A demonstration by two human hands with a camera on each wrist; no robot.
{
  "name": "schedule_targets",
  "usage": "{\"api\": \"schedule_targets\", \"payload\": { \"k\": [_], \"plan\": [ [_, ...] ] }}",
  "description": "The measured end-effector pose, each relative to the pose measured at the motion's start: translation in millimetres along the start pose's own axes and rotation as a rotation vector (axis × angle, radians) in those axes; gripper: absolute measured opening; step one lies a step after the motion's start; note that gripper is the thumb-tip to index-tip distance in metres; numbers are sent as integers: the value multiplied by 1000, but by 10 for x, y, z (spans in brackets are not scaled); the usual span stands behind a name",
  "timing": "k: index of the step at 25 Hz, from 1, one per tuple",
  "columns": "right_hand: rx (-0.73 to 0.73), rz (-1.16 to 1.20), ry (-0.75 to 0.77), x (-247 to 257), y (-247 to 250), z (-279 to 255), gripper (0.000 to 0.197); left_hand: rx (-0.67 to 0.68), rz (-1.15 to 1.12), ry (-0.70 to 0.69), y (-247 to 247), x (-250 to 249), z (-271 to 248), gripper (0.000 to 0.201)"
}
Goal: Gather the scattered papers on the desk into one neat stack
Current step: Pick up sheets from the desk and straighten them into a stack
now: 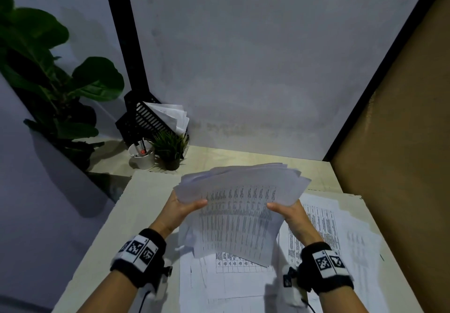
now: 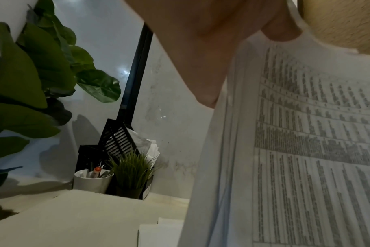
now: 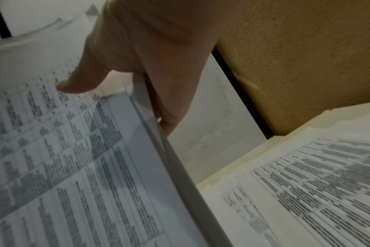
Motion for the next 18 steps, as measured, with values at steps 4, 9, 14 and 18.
{"api": "schedule_targets", "payload": {
  "k": [4,9,14,18],
  "plan": [
    [25,-23,-24,-71,-165,-39,69,-65,-37,138,-6,254,4,61],
    [-59,-22,98,241,-328,-25,25,-211,-112,128,-32,183,26,46],
    [16,3,151,314,-274,-6,53,-120,-71,47,68,41,35,70],
    [31,-1,124,274,-206,59,68,40,-8,78,85,68,108,76]
  ]
}}
Point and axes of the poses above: each hand's wrist, its own z-axis towards the middle knuckle, its own y-axis out of the back of the hand, x = y × z, the point moved 3 cm from there along z, towards the middle knuckle, and after that the axes turned 1 degree about -z, right-handed, at the moved point
